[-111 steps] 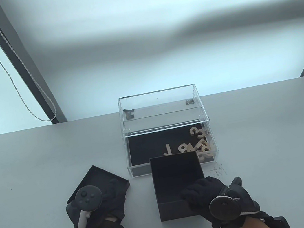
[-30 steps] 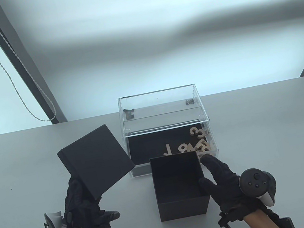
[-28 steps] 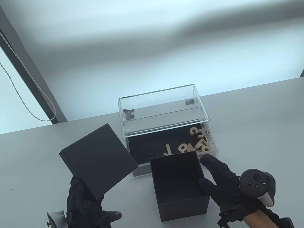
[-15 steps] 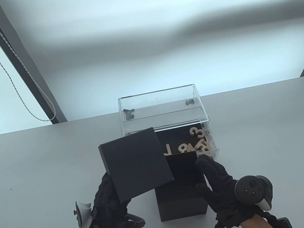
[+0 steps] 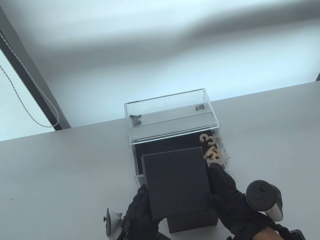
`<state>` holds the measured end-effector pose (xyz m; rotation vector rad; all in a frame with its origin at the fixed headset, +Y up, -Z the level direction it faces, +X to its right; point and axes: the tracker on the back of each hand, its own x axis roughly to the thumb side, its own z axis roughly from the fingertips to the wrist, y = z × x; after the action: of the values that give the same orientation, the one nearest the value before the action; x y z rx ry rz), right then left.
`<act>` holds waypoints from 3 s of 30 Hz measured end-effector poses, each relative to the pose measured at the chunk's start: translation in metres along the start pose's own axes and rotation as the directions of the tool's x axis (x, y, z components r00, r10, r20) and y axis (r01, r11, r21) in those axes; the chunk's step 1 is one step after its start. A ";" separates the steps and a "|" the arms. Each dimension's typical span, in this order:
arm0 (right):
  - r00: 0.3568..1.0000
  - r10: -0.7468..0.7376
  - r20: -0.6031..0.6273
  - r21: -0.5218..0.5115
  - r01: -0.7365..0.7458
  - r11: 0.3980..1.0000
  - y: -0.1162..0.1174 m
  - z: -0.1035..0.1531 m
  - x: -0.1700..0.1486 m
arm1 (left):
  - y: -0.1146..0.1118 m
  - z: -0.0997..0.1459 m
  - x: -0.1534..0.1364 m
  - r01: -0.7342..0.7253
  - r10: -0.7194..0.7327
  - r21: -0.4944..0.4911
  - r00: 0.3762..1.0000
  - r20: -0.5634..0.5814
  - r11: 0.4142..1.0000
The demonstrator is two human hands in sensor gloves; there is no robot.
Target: Pour number blocks into a drawer
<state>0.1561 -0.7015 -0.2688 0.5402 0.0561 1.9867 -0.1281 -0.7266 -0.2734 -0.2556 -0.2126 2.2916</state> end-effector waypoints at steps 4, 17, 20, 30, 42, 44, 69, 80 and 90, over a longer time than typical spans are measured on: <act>1.000 0.009 0.003 0.013 -0.009 1.000 0.003 0.000 0.001 | -0.005 0.001 -0.005 0.005 -0.005 -0.005 1.000 0.002 1.000; 0.999 0.029 0.026 -0.011 -0.028 1.000 -0.001 0.004 0.013 | -0.009 0.003 0.024 0.397 -0.396 0.036 0.894 0.209 0.917; 0.999 0.039 0.024 -0.011 -0.039 0.999 -0.002 0.005 0.015 | -0.009 0.005 0.031 0.506 -0.514 0.104 0.819 0.253 0.856; 0.994 0.095 -0.045 -0.008 -0.096 0.995 -0.004 0.006 0.011 | 0.005 0.002 0.031 0.712 -0.737 0.190 0.646 0.202 0.676; 0.977 0.097 -0.189 0.034 -0.092 0.995 -0.004 0.003 -0.006 | 0.026 -0.013 0.006 0.718 -0.733 0.160 0.677 0.069 0.678; 0.975 0.081 -0.209 0.038 -0.075 0.996 -0.004 0.002 -0.010 | 0.028 -0.015 0.002 0.713 -0.726 0.155 0.685 0.052 0.684; 0.924 -0.043 -0.379 0.087 0.082 0.993 0.004 -0.002 -0.043 | 0.045 -0.018 -0.020 0.697 -0.689 0.126 0.717 -0.108 0.706; 0.919 -0.057 -0.391 0.089 0.099 0.991 0.002 -0.002 -0.040 | 0.044 -0.017 -0.017 0.710 -0.702 0.130 0.704 -0.106 0.692; 0.922 -0.101 -0.373 0.019 0.116 0.993 -0.019 0.000 -0.037 | 0.014 -0.022 0.022 0.671 -0.700 0.219 0.708 0.090 0.708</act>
<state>0.1859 -0.7242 -0.2871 0.1739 0.3547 1.9577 -0.1471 -0.7186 -0.3004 0.1069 -0.1586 1.5547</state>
